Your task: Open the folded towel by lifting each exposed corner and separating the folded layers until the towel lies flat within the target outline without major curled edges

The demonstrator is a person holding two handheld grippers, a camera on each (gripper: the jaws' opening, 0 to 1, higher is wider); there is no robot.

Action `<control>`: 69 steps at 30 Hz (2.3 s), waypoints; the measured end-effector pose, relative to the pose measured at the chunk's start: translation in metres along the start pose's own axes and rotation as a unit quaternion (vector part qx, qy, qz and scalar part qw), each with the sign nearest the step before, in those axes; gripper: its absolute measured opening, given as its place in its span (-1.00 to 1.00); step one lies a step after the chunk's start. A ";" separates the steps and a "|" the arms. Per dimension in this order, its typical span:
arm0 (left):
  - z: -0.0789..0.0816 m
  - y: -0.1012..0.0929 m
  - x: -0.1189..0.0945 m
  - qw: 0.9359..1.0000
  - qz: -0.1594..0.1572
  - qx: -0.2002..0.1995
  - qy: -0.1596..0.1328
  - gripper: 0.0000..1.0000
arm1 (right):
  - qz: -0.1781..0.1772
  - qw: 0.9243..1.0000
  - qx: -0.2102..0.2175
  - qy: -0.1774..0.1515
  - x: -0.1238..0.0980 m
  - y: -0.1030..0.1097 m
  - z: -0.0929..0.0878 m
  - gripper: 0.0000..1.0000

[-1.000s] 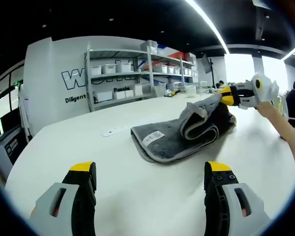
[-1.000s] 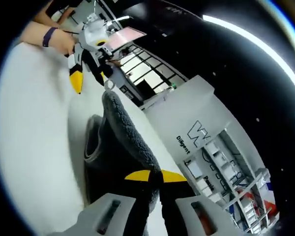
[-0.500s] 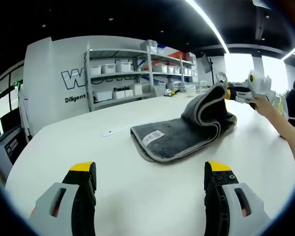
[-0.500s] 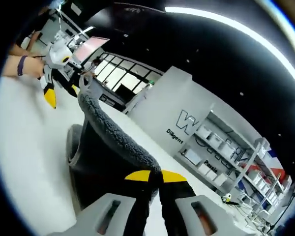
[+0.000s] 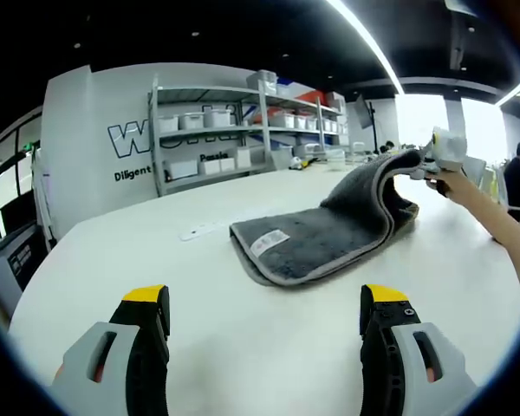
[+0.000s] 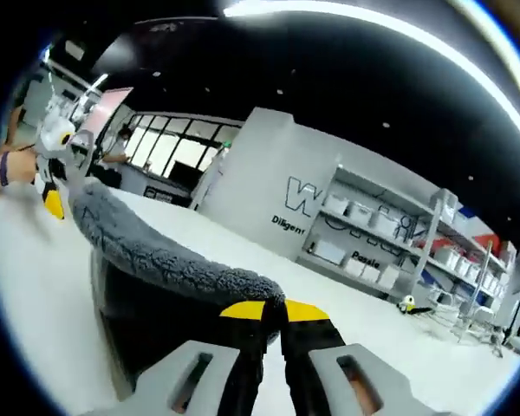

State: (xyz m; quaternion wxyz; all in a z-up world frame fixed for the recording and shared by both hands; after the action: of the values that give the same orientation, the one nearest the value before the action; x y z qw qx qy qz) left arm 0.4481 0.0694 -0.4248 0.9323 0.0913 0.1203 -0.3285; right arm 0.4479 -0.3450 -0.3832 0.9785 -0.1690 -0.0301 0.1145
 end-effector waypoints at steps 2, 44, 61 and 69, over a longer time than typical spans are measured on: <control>0.000 0.000 0.000 1.000 0.000 0.000 0.000 0.79 | -0.002 0.999 0.043 -0.001 0.001 -0.007 -0.007 -0.96; -0.001 0.000 0.001 1.000 -0.001 0.002 0.003 0.79 | -0.088 0.960 0.219 0.151 -0.017 -0.040 -0.088 -0.93; -0.002 -0.002 0.002 1.000 -0.003 0.003 0.006 0.79 | -0.140 0.963 0.101 0.207 -0.039 -0.060 -0.072 -0.75; -0.002 -0.002 0.001 1.000 -0.004 0.004 0.007 0.79 | -0.169 0.967 0.071 0.179 -0.049 -0.070 -0.048 -0.60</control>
State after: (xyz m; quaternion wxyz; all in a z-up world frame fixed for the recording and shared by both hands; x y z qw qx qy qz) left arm 0.4475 0.0676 -0.4272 0.9298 0.0965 0.1256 -0.3321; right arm 0.4197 -0.4367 -0.4056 0.9826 -0.1095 0.1252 -0.0829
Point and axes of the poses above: the point that each gripper's makers call its tool centre point, and the gripper's own axes: x roughly forward along the fingers, y roughly to its left, z roughly out of its top, the point moved 8 cm from there along -x, roughly backward along the fingers
